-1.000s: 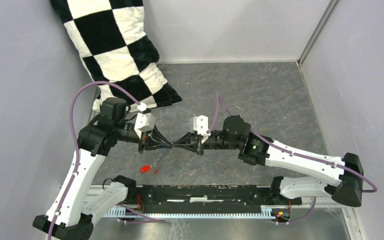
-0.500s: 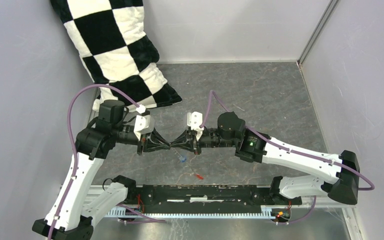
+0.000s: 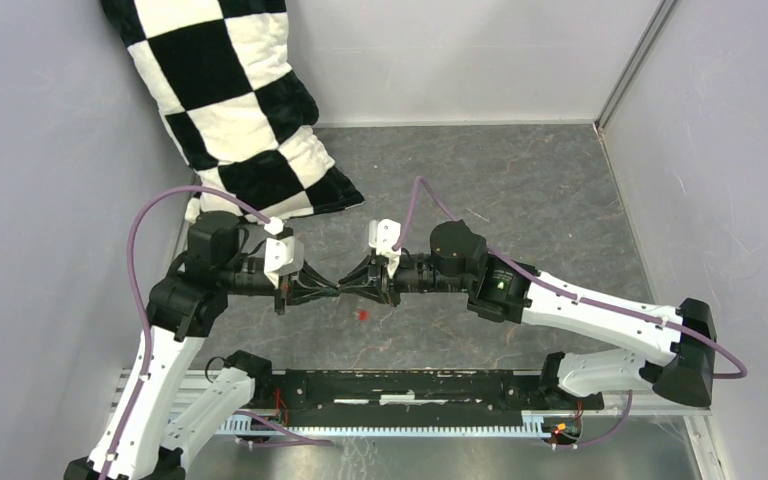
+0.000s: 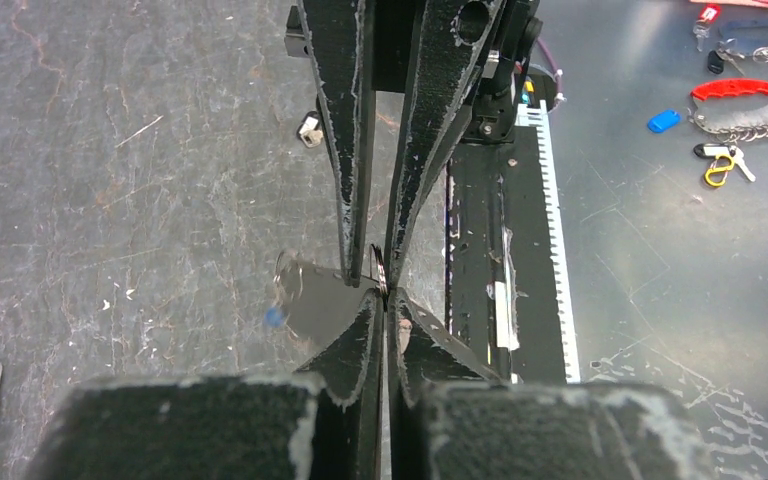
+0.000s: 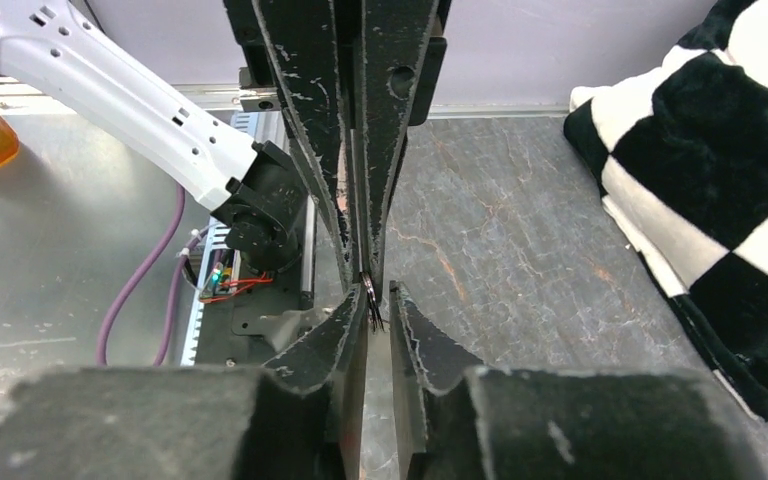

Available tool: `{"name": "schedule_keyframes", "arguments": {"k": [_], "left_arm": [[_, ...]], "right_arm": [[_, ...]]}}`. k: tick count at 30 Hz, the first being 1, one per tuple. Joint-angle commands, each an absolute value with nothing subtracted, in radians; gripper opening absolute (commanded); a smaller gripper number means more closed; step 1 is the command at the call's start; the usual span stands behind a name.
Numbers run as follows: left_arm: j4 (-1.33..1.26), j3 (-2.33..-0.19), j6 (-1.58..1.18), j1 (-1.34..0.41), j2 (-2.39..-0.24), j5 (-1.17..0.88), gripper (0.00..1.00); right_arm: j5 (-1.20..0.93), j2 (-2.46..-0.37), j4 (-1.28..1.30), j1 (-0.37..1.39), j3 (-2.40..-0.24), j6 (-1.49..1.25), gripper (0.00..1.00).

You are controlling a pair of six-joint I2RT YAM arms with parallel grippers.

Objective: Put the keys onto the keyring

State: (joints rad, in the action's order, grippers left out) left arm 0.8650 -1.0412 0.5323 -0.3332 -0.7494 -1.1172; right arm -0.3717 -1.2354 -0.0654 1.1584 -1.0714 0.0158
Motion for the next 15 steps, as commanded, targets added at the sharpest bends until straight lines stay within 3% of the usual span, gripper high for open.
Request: {"name": "schedule_keyframes", "arguments": {"k": [1,7,15], "left_arm": [[0.663,-1.017,0.434,-0.344,-0.731,-1.135,0.02],[0.617,-1.007,0.393,-0.344,-0.726,-1.137,0.02],[0.559,-0.991,0.343,-0.342,-0.713,-1.137,0.02]], "right_arm": [[-0.419,-1.239,-0.176,1.191,-1.127,-0.048,0.23],[-0.447,-1.206,-0.203,1.19,-1.117,-0.082,0.37],[-0.489,-1.169,-0.22,1.188,-1.094,-0.106,0.4]]}}
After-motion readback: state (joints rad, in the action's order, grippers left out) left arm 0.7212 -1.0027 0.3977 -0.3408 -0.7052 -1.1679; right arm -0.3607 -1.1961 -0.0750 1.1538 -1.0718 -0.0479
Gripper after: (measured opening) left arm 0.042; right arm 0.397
